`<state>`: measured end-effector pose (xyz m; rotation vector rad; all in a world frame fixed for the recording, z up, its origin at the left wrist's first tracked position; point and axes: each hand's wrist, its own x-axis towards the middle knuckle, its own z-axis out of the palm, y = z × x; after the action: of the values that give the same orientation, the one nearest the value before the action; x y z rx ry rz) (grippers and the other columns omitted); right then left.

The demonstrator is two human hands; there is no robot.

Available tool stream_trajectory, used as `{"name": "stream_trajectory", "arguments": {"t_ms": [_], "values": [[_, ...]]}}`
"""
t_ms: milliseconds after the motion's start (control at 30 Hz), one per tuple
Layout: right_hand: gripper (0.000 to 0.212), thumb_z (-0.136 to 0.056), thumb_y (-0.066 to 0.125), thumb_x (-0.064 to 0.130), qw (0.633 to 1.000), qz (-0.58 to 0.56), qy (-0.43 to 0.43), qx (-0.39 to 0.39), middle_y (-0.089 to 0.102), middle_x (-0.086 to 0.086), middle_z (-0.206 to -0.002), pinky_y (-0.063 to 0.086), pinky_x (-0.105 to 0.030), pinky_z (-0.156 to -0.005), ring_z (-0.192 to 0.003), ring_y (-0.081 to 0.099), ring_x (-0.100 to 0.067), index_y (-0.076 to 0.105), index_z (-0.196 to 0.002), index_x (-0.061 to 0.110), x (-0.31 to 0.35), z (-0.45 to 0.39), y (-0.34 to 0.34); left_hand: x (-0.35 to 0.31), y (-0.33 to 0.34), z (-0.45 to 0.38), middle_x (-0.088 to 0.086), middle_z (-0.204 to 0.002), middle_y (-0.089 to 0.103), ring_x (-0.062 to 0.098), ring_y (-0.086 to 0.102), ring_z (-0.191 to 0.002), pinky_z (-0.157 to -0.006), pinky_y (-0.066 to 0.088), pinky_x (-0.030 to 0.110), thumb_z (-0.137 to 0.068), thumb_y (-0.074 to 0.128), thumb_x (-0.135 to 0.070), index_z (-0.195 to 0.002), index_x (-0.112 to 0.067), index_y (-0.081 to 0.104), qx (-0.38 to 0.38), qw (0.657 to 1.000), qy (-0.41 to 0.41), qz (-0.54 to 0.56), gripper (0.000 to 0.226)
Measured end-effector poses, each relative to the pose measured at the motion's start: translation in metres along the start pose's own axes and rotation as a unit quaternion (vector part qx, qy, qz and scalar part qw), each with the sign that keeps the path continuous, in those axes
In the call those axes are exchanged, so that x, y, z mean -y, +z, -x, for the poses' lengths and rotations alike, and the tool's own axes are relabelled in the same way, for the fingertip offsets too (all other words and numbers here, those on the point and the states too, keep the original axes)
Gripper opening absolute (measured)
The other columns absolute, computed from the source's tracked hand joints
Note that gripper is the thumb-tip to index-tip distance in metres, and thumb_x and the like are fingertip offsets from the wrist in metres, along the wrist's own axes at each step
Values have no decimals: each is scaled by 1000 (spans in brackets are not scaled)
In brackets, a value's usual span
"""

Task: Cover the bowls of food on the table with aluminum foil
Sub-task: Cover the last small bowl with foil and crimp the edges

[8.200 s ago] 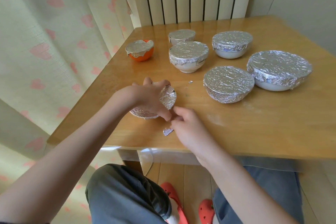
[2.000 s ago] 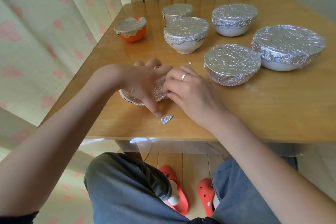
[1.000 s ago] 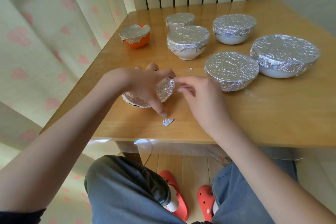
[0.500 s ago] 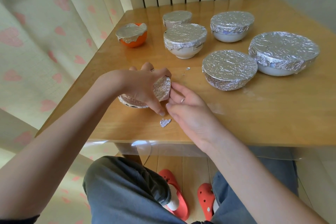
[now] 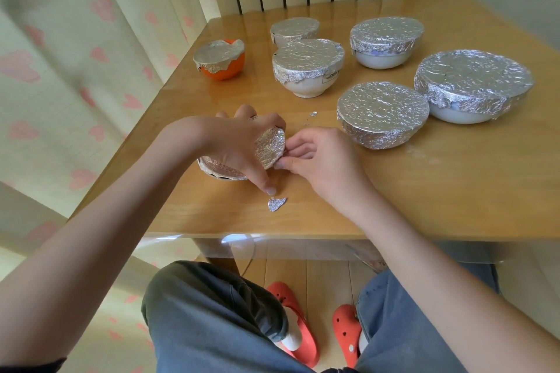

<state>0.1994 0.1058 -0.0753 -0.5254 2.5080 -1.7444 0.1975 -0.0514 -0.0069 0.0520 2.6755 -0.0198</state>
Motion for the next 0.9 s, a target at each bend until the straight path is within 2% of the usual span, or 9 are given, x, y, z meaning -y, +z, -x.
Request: {"name": "stream_trajectory", "arguments": {"t_ms": [100, 167, 233, 300, 467, 567, 633, 767, 900], "values": [[19, -70, 83, 17, 997, 62, -50, -21, 70, -2, -73, 49, -15, -64, -59, 56, -2, 72, -84, 10, 1, 0, -1, 2, 0, 0, -7, -135, 23, 31, 34, -120, -93, 42, 48, -49, 82, -67, -128, -59, 18, -4, 1000, 14, -1, 101], [15, -73, 80, 17, 992, 84, -85, -34, 71, -2, -74, 51, -21, -69, -59, 56, -3, 73, -84, 9, 2, 1, 0, 6, -1, 0, -8, -134, 23, 30, 35, -118, -95, 42, 48, -52, 83, -64, -126, -59, 19, -8, 999, 38, 4, 97], [12, -76, 78, 17, 986, 97, -127, -46, 71, -3, -75, 53, -33, -72, -66, 62, -12, 72, -83, 9, 2, 0, 3, 14, -1, 1, -8, -134, 26, 27, 41, -117, -98, 42, 46, -52, 86, -61, -125, -58, 22, -7, 997, 64, 35, 97], [12, -77, 75, 18, 976, 112, -176, -56, 69, -7, -72, 53, -42, -66, -69, 64, -23, 70, -80, 8, 3, -3, 8, 23, -3, 4, -11, -133, 29, 23, 48, -116, -97, 44, 41, -46, 87, -59, -124, -57, 27, -3, 991, 91, 96, 98], [17, -74, 75, 21, 949, 150, -271, -55, 64, -9, -68, 50, -42, -58, -64, 59, -28, 66, -77, 7, 15, -19, 13, 43, 0, 12, -18, -122, 42, 8, 50, -114, -95, 45, 30, -42, 80, -56, -115, -59, 37, -17, 967, 148, 208, 85], [17, -71, 79, 16, 966, 84, -241, -43, 64, -2, -68, 50, -37, -64, -66, 58, -16, 66, -77, 8, 18, -21, 16, 50, 5, 13, -17, -119, 43, 10, 50, -115, -100, 44, 34, -42, 81, -56, -113, -58, 37, -37, 960, 163, 224, 84], [18, -68, 82, 13, 981, 7, -194, -25, 61, 5, -66, 51, -27, -64, -63, 54, -7, 66, -76, 8, 16, -22, 16, 51, 6, 12, -14, -121, 42, 11, 49, -116, -102, 43, 35, -41, 81, -57, -115, -57, 36, -42, 961, 169, 216, 86], [19, -67, 83, 6, 986, -81, -141, 29, 63, 2, -65, 56, -38, -65, -60, 58, -12, 65, -75, 9, 14, -31, 12, 53, 6, 13, -11, -123, 41, 9, 48, -117, -100, 42, 29, -41, 81, -56, -113, -60, 36, -33, 958, 184, 219, 85], [20, -67, 83, 5, 985, -68, -132, 86, 64, -8, -62, 53, -34, -58, -53, 59, -17, 63, -68, 7, 21, -41, 5, 55, 7, 11, -16, -125, 40, -1, 42, -121, -95, 39, 21, -44, 82, -52, -118, -56, 38, -29, 953, 202, 225, 86]]}}
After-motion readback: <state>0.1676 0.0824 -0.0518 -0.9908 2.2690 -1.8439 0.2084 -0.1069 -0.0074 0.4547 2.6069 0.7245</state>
